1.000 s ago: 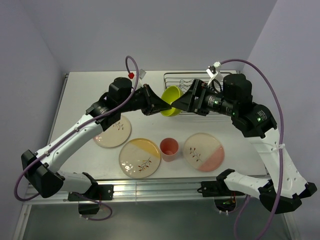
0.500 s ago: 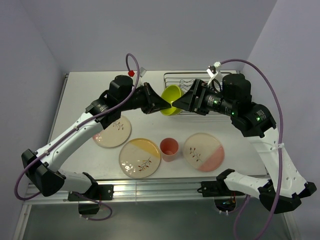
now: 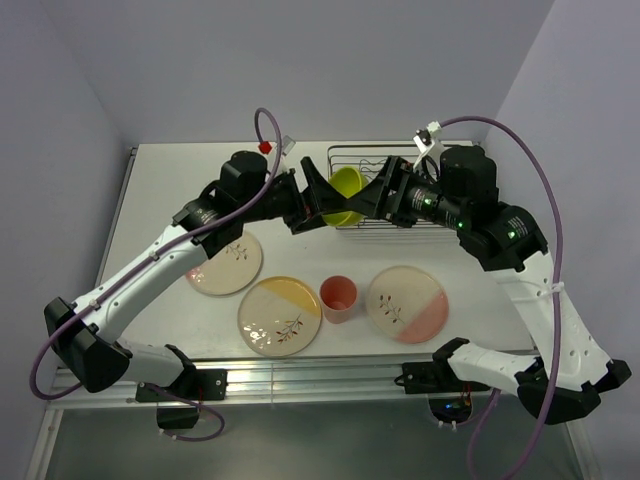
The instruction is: Load the mixed dishes into the dish rack
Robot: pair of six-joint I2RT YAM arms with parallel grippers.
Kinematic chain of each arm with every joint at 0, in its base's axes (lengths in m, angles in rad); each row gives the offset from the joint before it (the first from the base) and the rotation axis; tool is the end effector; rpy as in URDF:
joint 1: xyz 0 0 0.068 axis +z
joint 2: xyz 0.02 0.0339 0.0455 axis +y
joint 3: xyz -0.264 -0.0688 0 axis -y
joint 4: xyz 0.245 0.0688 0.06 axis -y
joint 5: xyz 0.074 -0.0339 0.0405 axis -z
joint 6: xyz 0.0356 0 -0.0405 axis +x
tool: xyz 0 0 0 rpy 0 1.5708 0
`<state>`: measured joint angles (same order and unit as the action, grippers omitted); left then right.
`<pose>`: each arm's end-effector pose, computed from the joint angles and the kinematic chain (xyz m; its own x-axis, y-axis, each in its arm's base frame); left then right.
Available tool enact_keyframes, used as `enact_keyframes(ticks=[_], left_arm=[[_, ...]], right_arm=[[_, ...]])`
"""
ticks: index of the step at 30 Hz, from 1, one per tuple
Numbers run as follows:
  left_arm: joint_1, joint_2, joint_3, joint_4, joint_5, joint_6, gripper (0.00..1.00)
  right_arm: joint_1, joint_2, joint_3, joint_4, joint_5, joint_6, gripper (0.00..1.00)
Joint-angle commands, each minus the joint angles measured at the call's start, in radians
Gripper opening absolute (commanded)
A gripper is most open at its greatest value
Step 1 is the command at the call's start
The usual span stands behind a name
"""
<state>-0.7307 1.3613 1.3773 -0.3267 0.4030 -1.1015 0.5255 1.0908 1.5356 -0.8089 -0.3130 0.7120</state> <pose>0.2221 -0.2178 0.4030 -0.8985 -0.2964 -0.3237 0.2004 0.3791 -0.9034 0.1625 0.1069 0.4688 -0.7077 0.3082 -0.6358 -0.3485 0.6305 0.6935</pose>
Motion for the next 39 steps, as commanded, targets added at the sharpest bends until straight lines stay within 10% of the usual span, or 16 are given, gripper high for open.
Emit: enact_keyframes(ticks=[1,20,39], left_arm=[[0.019,-0.022,-0.007,-0.017,-0.013,0.019,0.99],[0.143,0.028,0.347,-0.629,-0.34,0.406,0.98],[-0.068,-0.03,0.286,-0.657,-0.658,0.534,0.99]], right_arm=[[-0.001,0.001,0.017,0.027,0.069,-0.023,0.0],[-0.156,0.541,0.463,-0.261,0.862,-0.365,0.0],[-0.326,1.136,0.63,-0.162,1.342,-0.528,0.0]])
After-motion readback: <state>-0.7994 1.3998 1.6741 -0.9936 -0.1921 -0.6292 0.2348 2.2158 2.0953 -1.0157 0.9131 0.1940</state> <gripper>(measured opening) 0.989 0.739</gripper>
